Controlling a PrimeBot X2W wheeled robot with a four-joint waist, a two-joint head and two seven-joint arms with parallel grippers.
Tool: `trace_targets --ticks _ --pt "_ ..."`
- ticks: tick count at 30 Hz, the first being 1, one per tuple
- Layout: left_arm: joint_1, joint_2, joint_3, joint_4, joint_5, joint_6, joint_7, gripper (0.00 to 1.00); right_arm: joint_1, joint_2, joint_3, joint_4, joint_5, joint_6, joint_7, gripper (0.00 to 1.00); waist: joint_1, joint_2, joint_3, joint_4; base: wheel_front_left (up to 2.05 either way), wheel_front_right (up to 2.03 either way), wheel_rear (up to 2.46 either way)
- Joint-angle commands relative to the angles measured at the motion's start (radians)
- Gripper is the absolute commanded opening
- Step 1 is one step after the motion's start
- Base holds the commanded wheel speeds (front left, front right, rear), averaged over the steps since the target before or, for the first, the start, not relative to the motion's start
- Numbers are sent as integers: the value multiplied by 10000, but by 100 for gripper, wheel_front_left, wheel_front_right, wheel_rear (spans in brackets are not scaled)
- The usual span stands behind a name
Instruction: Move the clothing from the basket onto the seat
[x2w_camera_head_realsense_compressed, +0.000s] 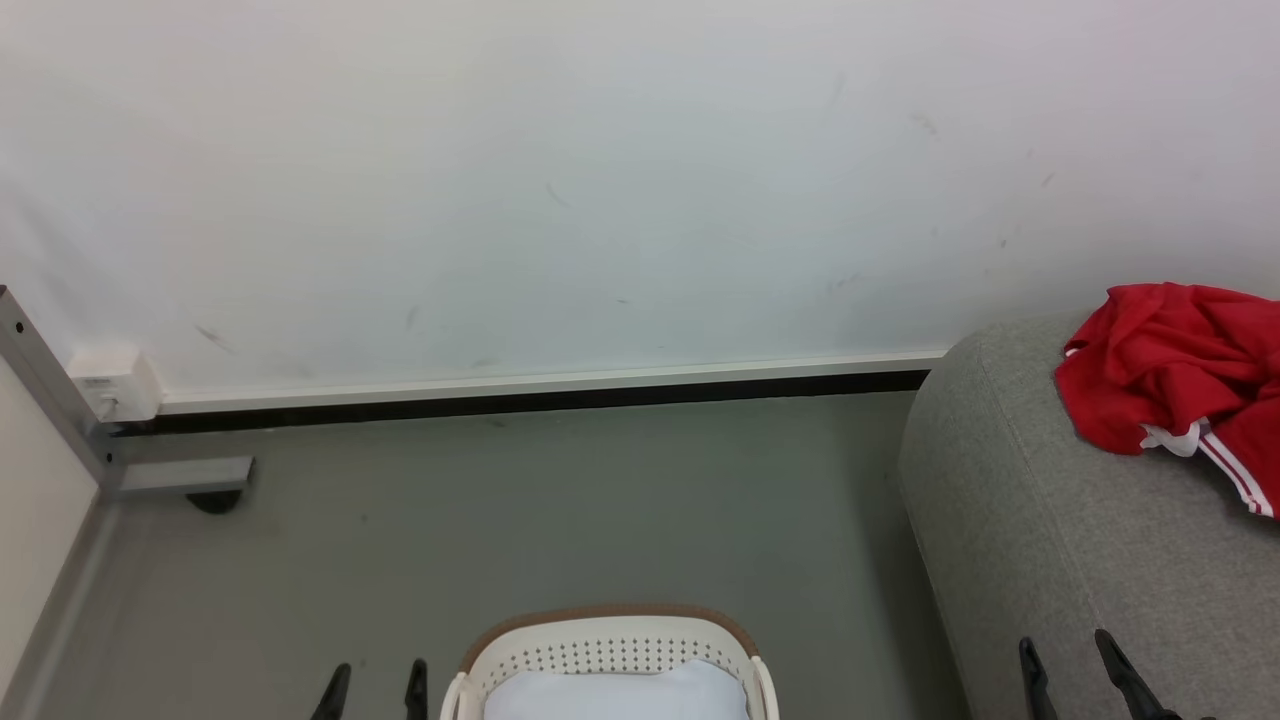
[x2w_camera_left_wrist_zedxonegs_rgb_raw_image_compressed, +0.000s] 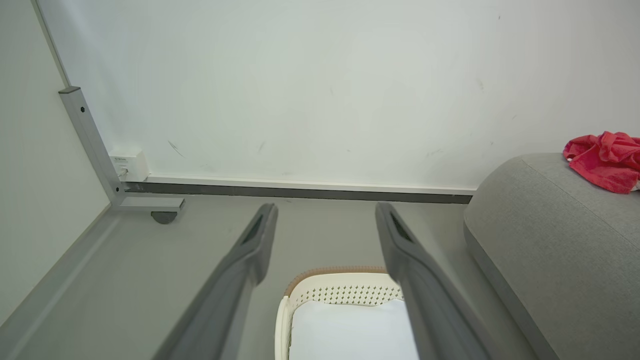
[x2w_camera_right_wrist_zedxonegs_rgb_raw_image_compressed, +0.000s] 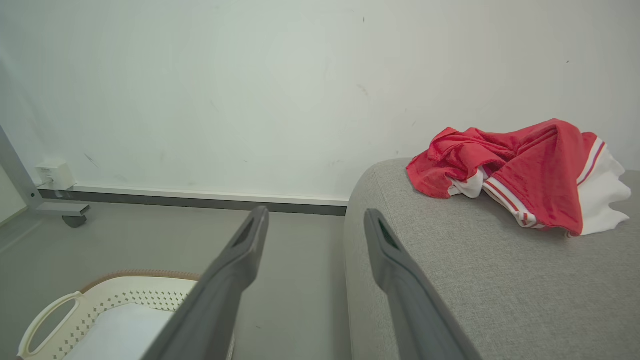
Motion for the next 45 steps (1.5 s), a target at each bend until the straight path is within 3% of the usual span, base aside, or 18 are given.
trace_targets --ticks 1,15,16,22,45 --pt "100 -63 114 76 195 -54 -7 100 16 -3 -55 64 -4 -26 7 100 2 0 4 -8 0 0 0" --pt "58 -334 547 357 468 -372 -8 100 -326 -2 215 -109 -111 -26 7 100 2 0 -26 185 0 0 0" --pt "-4 -324 509 377 422 -365 4 0 -196 6 226 -38 2 2 0 0 2 0 -26 177 0 0 0" --pt "-55 -368 612 714 -13 -406 189 0 -156 35 145 249 470 1 177 0 2 0 -10 189 0 0 0" --pt "-641 -380 1035 526 -4207 -802 1207 0 -547 17 -172 -93 4809 -4 1203 0 2 0 151 301 0 0 0"
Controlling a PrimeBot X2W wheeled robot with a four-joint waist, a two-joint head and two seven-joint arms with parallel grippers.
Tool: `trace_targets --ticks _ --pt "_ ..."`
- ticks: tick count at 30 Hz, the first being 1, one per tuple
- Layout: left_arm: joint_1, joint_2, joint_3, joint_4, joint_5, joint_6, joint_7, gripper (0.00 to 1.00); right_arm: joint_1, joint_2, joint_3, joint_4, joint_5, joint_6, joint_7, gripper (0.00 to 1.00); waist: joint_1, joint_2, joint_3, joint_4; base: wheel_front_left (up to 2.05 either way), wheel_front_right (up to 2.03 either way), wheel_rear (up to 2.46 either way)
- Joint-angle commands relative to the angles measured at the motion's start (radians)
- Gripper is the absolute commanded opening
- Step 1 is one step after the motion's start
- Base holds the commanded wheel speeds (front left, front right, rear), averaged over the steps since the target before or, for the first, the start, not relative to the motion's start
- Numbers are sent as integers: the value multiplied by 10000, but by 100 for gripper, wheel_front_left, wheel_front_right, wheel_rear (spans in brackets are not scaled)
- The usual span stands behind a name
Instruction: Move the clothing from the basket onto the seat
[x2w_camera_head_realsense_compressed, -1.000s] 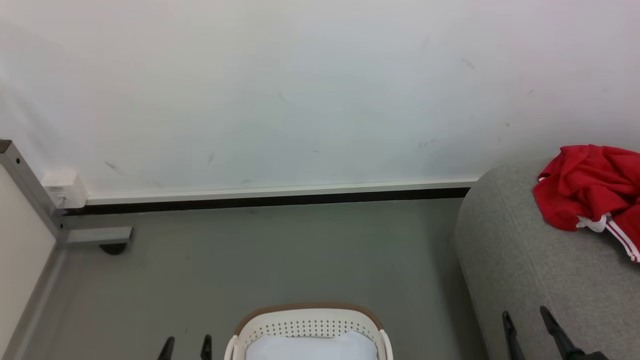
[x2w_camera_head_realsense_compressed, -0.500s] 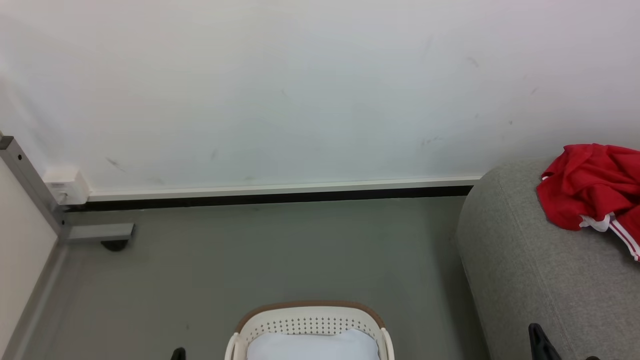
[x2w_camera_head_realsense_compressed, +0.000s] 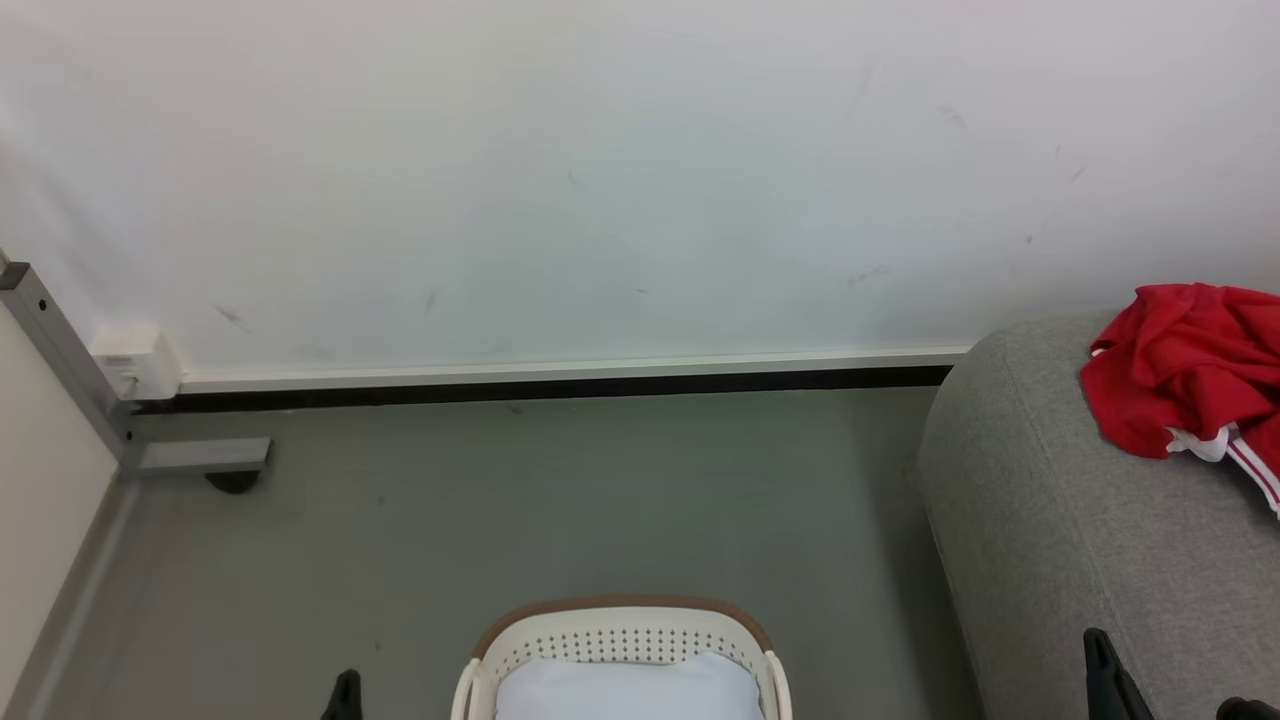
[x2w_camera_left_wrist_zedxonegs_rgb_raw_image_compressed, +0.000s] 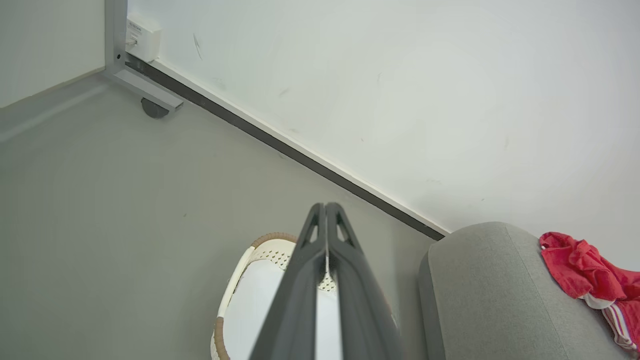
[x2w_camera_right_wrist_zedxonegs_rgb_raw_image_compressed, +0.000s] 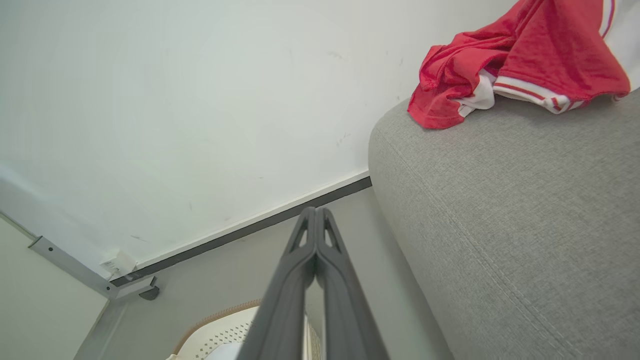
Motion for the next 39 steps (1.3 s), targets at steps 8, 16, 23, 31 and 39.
trace_targets --ticks 8,16,23,31,39 --pt "-443 50 219 -199 -1505 -156 370 0 -448 -77 -170 -271 1558 -7 368 0 0 0 60 43 0 0 0" --pt "-614 46 342 -231 -2620 -266 649 0 -574 -83 -273 -342 2711 -9 653 0 0 0 116 82 0 0 0" --pt "-760 43 453 -254 -3517 -351 888 0 -668 -88 -354 -393 3636 -11 889 0 0 0 165 117 0 0 0" --pt "-906 39 564 -275 -4471 -446 1131 0 -758 -93 -435 -457 4625 -12 1133 0 0 0 221 156 0 0 0" --pt "-1044 35 665 -295 -5352 -529 1360 0 -863 -98 -513 -515 5543 -14 1365 0 0 0 277 195 0 0 0"
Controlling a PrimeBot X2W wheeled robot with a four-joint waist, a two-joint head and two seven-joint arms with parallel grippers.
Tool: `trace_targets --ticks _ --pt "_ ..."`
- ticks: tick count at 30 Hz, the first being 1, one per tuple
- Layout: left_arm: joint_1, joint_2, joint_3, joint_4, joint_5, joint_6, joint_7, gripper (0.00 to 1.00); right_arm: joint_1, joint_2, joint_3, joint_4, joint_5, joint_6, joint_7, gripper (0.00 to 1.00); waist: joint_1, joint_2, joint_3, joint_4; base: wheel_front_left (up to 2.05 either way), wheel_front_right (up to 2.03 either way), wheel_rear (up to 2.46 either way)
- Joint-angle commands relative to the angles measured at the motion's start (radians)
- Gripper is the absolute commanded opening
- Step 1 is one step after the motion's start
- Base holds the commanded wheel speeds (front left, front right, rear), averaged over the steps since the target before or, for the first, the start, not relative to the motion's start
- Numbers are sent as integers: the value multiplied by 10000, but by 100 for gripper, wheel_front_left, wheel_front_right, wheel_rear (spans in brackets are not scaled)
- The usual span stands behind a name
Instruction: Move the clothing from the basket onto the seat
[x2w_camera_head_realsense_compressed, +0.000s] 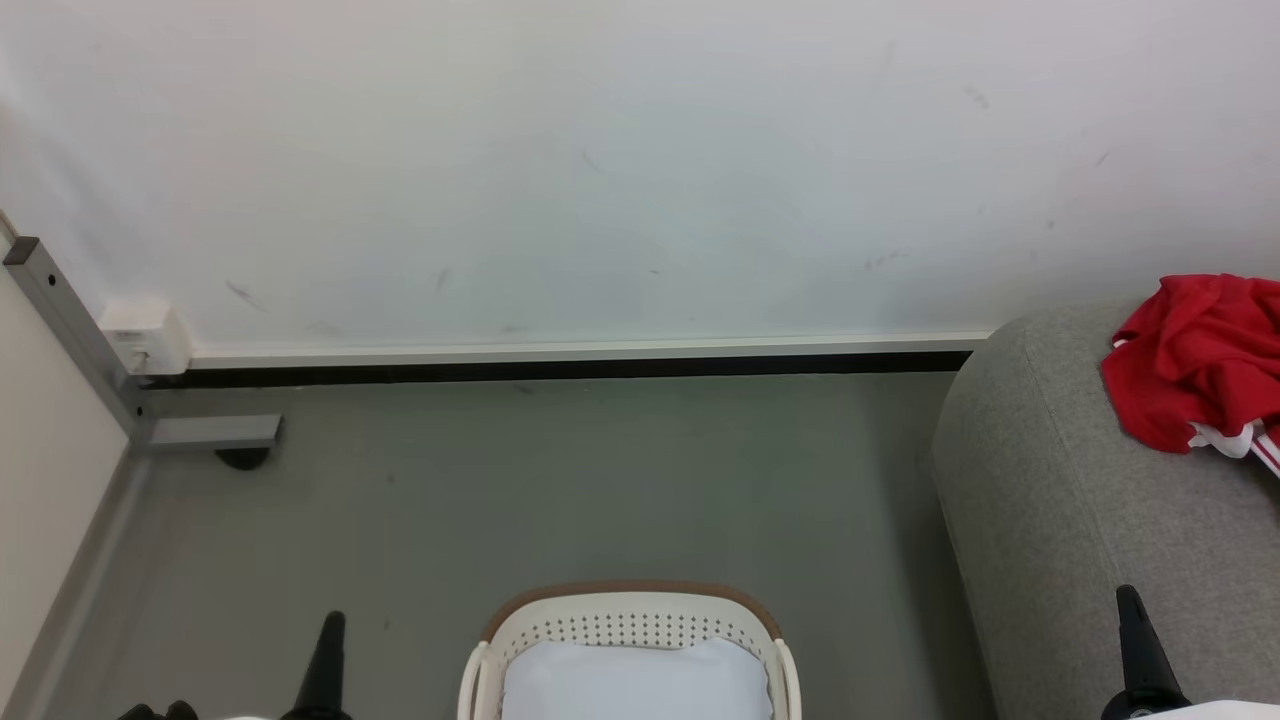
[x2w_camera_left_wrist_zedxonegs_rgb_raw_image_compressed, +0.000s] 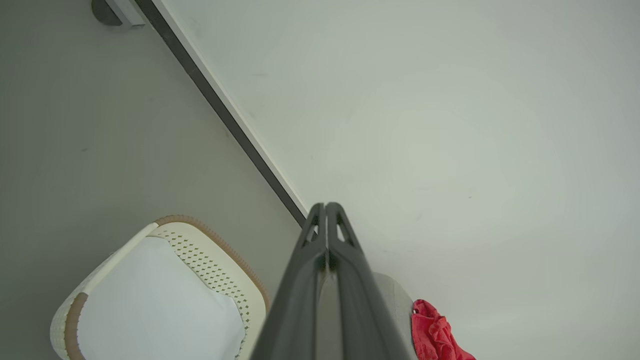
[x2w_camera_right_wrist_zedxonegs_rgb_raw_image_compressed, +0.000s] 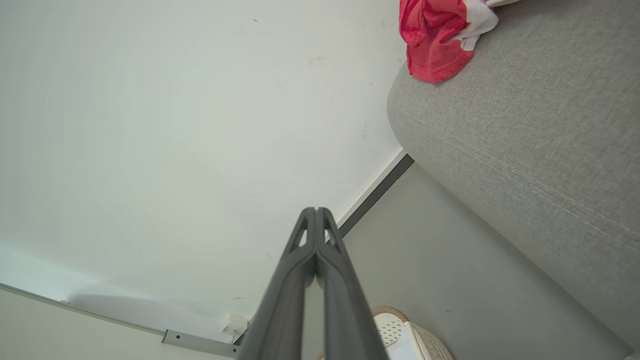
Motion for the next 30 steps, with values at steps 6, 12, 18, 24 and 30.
trace_targets --ticks 6,12,18,24,30 --pt "-313 41 133 -123 -871 -123 210 0 -310 -92 -102 -187 903 -13 204 0 0 0 49 35 0 0 0" --pt "-411 38 207 -137 -1461 -183 367 0 -362 -94 -158 -220 1514 -14 369 0 0 0 91 64 0 0 0" --pt "-477 35 259 -145 -1924 -220 487 0 -427 -96 -201 -245 1985 -15 481 0 0 0 126 89 0 0 0" --pt "-559 33 313 -156 -2469 -273 633 0 -480 -99 -243 -275 2545 -16 629 0 0 0 168 118 0 0 0" --pt "-641 30 374 -168 -3004 -328 763 0 -504 -102 -287 -300 3080 -17 762 0 0 0 210 147 0 0 0"
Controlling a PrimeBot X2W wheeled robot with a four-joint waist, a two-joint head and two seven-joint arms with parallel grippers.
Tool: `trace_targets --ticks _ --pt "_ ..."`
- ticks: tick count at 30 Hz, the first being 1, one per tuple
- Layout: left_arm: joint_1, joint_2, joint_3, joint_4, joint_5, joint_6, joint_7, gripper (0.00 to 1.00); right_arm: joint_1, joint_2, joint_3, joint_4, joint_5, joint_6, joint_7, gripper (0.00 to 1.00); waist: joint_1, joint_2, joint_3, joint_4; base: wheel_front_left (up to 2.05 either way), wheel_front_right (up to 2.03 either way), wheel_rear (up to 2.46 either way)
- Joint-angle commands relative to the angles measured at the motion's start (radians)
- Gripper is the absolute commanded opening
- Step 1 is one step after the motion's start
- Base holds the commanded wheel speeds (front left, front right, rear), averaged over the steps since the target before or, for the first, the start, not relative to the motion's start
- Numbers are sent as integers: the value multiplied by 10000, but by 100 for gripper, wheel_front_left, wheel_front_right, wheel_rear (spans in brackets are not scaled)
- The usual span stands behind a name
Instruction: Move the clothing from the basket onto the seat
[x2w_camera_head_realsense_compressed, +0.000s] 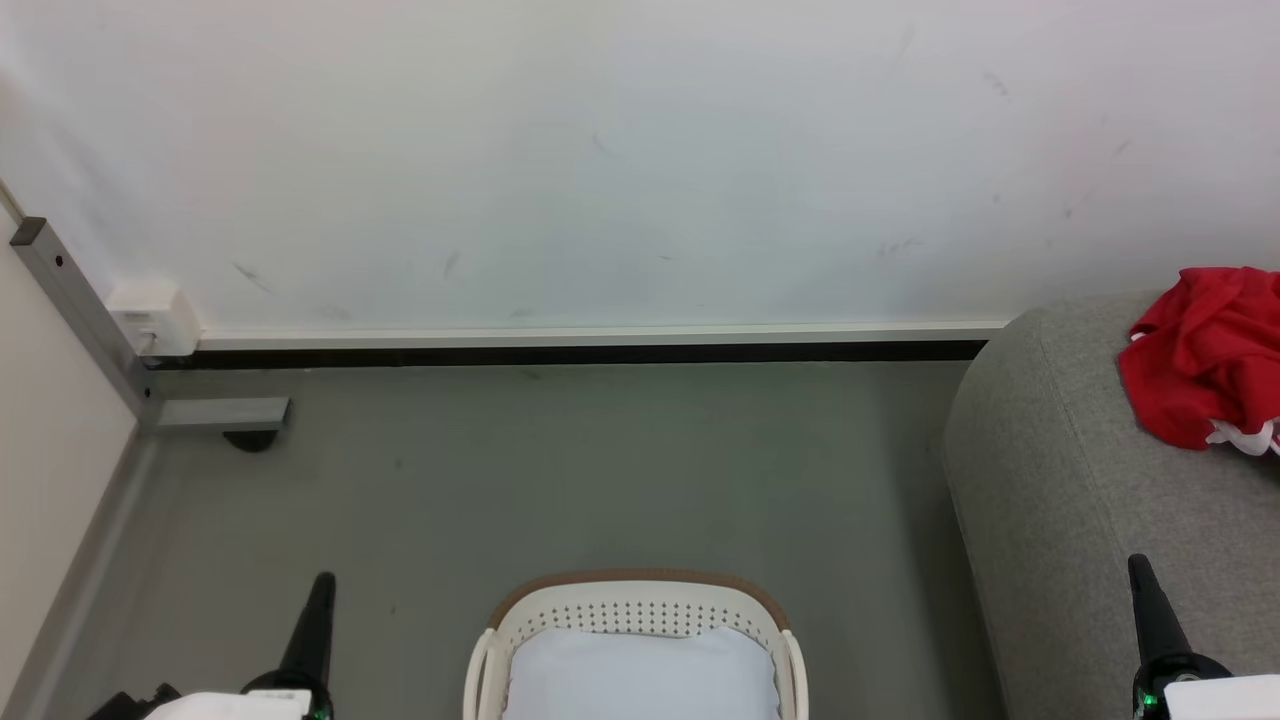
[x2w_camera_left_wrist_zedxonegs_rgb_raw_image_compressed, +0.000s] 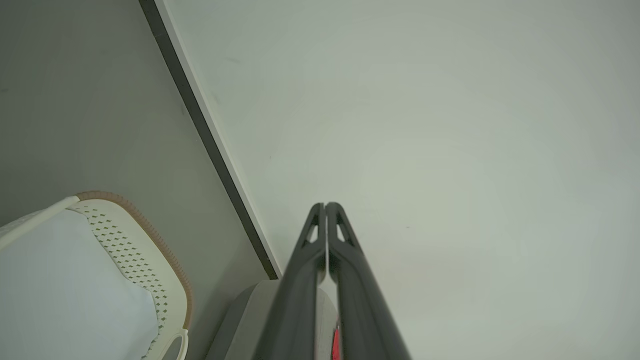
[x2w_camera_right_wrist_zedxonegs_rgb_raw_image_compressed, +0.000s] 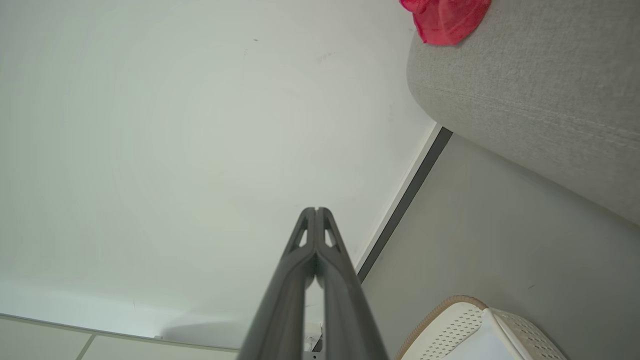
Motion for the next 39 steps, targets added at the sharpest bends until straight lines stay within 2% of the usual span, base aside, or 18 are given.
trace_targets --ticks 1,30,39 --pt "-196 34 50 -65 -277 -79 80 0 -136 -91 -42 -74 226 -18 81 0 0 0 9 7 0 0 0" --pt "-504 21 297 -109 -2421 -280 631 0 -358 -96 -241 -210 2480 -24 609 0 0 0 212 149 0 0 0" --pt "-511 20 306 -110 -2532 -289 654 0 -371 -95 -247 -208 2524 -24 656 0 0 0 225 158 0 0 0"
